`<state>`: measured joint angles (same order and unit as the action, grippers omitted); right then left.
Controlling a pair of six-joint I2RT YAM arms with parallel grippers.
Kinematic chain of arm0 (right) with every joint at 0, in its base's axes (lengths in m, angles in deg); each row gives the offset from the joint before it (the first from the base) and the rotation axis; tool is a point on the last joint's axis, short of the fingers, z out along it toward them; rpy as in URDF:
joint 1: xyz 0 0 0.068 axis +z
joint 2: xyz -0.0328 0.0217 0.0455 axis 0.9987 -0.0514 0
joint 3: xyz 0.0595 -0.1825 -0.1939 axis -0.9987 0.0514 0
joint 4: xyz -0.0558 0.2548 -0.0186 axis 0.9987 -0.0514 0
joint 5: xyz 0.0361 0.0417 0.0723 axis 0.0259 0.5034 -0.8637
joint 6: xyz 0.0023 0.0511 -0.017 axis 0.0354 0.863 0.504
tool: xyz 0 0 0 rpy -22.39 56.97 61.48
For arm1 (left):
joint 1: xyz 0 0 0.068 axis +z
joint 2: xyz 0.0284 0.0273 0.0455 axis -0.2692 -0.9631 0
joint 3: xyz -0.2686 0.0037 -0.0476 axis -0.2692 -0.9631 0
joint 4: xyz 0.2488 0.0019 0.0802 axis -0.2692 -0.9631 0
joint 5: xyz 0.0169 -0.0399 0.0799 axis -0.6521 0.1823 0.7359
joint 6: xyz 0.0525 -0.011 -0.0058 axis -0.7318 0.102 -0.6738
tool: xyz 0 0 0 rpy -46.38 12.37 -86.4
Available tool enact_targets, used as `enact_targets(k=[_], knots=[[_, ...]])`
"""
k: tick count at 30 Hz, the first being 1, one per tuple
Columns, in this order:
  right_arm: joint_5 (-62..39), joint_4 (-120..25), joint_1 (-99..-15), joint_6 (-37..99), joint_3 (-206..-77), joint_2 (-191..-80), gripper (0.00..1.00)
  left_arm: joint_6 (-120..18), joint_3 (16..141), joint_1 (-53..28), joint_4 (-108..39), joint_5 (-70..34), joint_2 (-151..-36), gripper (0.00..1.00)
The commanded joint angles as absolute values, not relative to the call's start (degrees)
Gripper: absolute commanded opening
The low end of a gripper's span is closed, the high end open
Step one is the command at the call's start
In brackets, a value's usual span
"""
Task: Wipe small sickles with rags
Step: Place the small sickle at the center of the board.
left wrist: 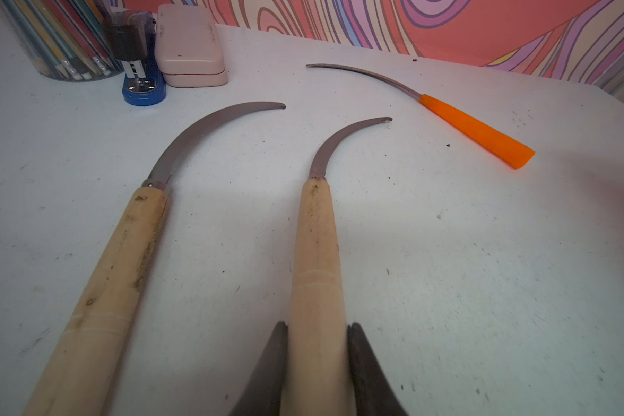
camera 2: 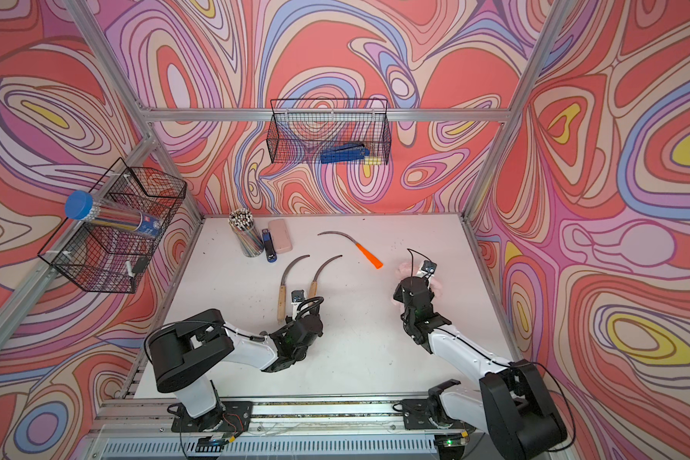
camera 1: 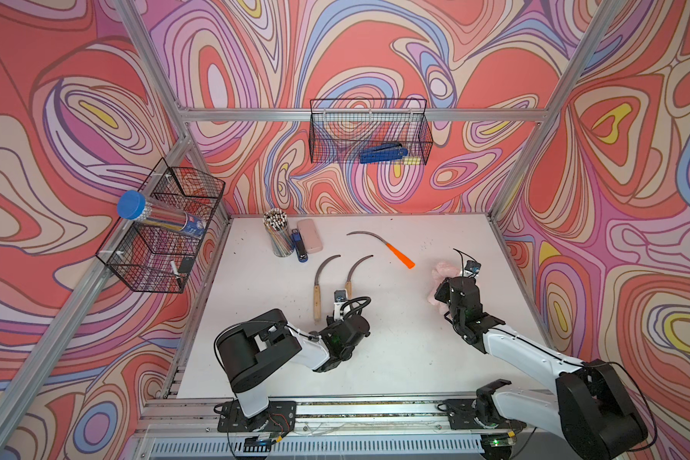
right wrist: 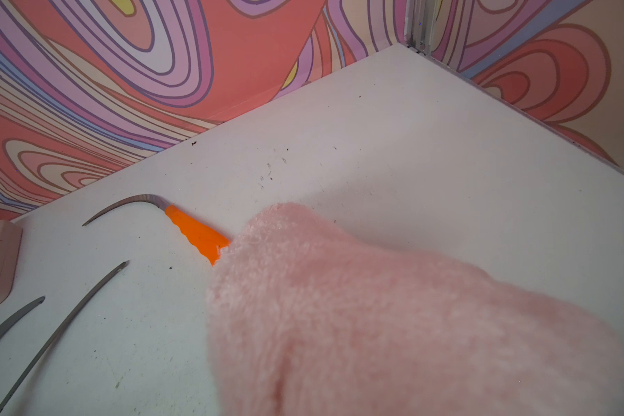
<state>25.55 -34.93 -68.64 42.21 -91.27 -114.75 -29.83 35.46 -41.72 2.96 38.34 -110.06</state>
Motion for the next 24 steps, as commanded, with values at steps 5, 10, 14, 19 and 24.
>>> enact_targets(k=[5, 10, 14, 19, 24], knots=[[26.6, -34.3, -68.9, 42.3, -90.9, -113.5, 0.0, -29.7, 33.5, -41.9, 0.4, 40.3, -104.1, 0.58], [26.5, -34.2, -68.9, 42.3, -90.7, -113.2, 0.0, -30.8, 33.7, -42.0, -0.4, 39.4, -101.4, 0.78], [27.0, -35.4, -69.8, 43.9, -90.4, -111.9, 0.0, -31.9, 35.7, -42.0, -5.3, 39.9, -95.3, 0.79], [9.1, -35.7, -82.6, 47.7, -91.5, -115.8, 0.0, -30.0, 48.0, -42.0, -23.3, 39.1, -91.8, 0.82], [4.6, -33.3, -87.6, 49.8, -89.0, -114.5, 0.0, -29.5, 65.9, -42.1, -35.8, 34.6, -103.8, 0.83]])
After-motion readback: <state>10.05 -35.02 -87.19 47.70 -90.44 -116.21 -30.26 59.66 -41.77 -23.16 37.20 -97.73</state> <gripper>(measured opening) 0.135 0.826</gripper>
